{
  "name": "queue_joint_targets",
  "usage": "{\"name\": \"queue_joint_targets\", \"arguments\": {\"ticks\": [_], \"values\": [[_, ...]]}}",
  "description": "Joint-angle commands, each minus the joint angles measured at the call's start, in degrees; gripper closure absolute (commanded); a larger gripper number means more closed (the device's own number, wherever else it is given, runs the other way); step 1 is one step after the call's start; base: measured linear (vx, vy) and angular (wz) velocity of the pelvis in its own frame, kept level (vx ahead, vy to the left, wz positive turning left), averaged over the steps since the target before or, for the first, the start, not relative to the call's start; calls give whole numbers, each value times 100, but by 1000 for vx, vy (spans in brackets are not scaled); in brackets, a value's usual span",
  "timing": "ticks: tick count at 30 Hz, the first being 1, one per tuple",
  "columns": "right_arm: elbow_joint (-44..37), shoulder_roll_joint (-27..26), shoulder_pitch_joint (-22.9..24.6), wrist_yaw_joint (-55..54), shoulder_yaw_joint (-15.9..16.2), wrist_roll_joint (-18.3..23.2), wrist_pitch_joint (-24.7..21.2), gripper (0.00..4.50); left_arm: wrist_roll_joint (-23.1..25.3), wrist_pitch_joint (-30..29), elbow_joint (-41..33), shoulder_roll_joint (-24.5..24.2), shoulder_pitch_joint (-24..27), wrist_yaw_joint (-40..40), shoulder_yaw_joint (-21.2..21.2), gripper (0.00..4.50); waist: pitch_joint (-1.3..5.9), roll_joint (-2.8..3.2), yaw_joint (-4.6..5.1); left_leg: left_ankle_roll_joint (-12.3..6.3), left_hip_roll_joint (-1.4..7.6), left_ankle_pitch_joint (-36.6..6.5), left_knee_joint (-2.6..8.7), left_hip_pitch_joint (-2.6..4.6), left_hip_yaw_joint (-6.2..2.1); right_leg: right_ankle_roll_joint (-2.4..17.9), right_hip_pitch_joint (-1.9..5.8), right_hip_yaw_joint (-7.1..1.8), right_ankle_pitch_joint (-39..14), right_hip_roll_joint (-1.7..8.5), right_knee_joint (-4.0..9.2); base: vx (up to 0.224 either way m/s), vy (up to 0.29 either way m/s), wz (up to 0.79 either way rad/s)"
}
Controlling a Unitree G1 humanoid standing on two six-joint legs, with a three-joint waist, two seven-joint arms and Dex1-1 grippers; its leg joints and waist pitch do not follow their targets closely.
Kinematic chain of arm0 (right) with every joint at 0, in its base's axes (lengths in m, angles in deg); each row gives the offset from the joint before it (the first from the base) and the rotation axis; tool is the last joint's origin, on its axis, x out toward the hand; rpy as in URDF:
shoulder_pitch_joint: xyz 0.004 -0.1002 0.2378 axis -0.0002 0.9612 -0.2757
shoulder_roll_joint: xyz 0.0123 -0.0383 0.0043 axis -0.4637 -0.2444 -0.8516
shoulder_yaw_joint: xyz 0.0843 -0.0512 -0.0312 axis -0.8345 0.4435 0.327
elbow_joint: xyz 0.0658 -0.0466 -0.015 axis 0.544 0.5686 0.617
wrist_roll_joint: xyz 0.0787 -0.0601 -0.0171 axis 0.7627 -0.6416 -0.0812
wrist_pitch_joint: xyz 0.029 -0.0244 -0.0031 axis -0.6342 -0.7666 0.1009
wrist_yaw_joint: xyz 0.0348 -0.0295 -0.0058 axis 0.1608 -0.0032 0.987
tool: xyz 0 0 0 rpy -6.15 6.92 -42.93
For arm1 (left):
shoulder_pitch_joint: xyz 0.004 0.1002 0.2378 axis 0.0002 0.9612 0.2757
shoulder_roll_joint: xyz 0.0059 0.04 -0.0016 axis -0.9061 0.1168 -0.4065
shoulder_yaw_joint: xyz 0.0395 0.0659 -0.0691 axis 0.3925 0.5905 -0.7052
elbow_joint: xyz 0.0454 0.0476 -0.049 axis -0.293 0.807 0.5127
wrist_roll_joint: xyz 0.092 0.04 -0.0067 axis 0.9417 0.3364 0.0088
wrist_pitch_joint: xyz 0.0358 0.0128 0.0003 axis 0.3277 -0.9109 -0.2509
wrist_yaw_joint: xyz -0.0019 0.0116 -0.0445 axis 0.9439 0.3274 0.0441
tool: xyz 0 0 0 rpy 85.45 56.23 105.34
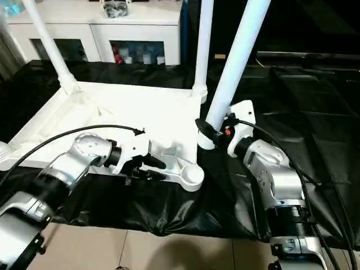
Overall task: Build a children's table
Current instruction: Pick table leg, then rotate table base
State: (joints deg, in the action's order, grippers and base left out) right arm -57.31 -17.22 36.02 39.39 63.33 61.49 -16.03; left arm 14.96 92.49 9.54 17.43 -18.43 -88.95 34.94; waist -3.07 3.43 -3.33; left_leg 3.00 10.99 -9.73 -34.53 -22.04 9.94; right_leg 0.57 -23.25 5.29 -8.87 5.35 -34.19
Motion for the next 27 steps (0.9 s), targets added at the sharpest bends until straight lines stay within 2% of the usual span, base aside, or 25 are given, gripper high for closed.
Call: {"name": "queue_joint_targets", "arguments": {"ticks": [1, 4, 12, 15, 16, 18, 19, 20, 21, 22, 23, 24, 25, 26, 27], "values": [[-153, 42, 58, 23, 21, -5, -59, 259, 161, 158, 252, -1, -151, -67, 67, 338, 460, 0, -9, -134, 150, -1352, 390, 95, -44, 1270, 355, -246, -1225, 294, 381, 0, 0, 0], [-173, 47, 77, 21, 29, -9, -60, 259, 249, 263, 468, 11, -205, -91, 97, 370, 465, 10, -17, -132, 155, -1373, 392, 99, -49, 1300, 360, -246, -1174, 300, 377, 0, 0, 0], [-172, 8, 54, 14, 78, -12, -62, 259, 307, 452, 956, 108, -368, -106, -114, 438, 462, -15, -25, -160, 159, -1389, 395, 93, -48, 1357, 369, -243, -1160, 310, 376, 0, 0, 0], [-175, -2, 50, 35, 112, -14, -66, 259, 137, 187, 832, 125, -329, -146, -247, 445, 467, -18, -14, -185, 162, -1295, 389, 82, -48, 1409, 377, -246, -1047, 317, 356, 0, 0, 0], [-209, -13, 56, 66, 150, -1, -96, 259, 66, -157, 731, 118, -287, -85, -324, 445, 471, -15, -3, -218, 164, -1237, 385, 81, -47, 1466, 376, -244, -923, 311, 336, 0, 0, 0], [-221, -19, 57, 77, 168, 4, -109, 259, 65, -331, 684, 111, -258, -26, -356, 445, 471, -18, 9, -235, 165, -1229, 384, 79, -45, 1493, 384, -245, -898, 315, 328, 0, 0, 0], [-234, -28, 54, 96, 193, 10, -127, 259, 4, -608, 505, 110, -147, 59, -429, 445, 467, -90, 30, -274, 156, -1195, 378, 66, -33, 1494, 393, -243, -912, 310, 340, 0, 0, 0], [-234, -28, 54, 96, 193, 10, -127, 259, 4, -608, 505, 110, -147, 59, -429, 445, 469, -65, 20, -283, 161, -1158, 376, 69, -44, 1518, 399, -243, -909, 324, 316, 0, 0, 0], [-220, -40, 37, 103, 214, 5, -128, 259, -20, -876, 326, 156, -43, 305, -524, 445, 462, -48, 36, -315, 151, -1152, 372, 67, -38, 1490, 382, -240, -1010, 317, 347, 0, 0, 0], [-206, -51, 20, 112, 222, 12, -137, 259, -20, -1052, 160, 194, 48, 527, -580, 445, 451, -114, 62, -326, 167, -1179, 380, 64, -36, 1485, 378, -241, -1074, 311, 360, 0, 0, 0], [-195, -55, 9, 117, 227, 20, -143, 259, -10, -1147, 60, 219, 103, 652, -618, 445, 450, -75, 61, -326, 168, -1195, 376, 76, -41, 1462, 372, -239, -1185, 319, 359, 0, 0, 0], [-195, -61, 7, 117, 234, 26, -148, 259, 11, -1277, -22, 236, 146, 775, -646, 449, 446, -99, 73, -333, 164, -1194, 375, 68, -35, 1431, 373, -237, -1240, 310, 369, 0, 0, 0], [-162, -72, -14, 123, 247, 21, -139, 259, 68, -1277, -139, 254, 224, 915, -645, 449, 445, -84, 70, -328, 162, -1201, 375, 78, -36, 1390, 362, -238, -1340, 310, 382, 0, 0, 0], [-112, -80, -42, 135, 264, 19, -133, 259, 120, -1328, -274, 282, 308, 1040, -645, 449, 441, -109, 90, -323, 168, -1212, 381, 59, -42, 1351, 371, -238, -1381, 307, 380, 0, 0, 0], [-112, -80, -42, 135, 264, 19, -133, 259, 120, -1328, -274, 282, 308, 1040, -645, 450, 441, -109, 90, -323, 168, -1212, 381, 59, -42, 1351, 371, -238, -1381, 307, 380, 0, 0, 0]]}}
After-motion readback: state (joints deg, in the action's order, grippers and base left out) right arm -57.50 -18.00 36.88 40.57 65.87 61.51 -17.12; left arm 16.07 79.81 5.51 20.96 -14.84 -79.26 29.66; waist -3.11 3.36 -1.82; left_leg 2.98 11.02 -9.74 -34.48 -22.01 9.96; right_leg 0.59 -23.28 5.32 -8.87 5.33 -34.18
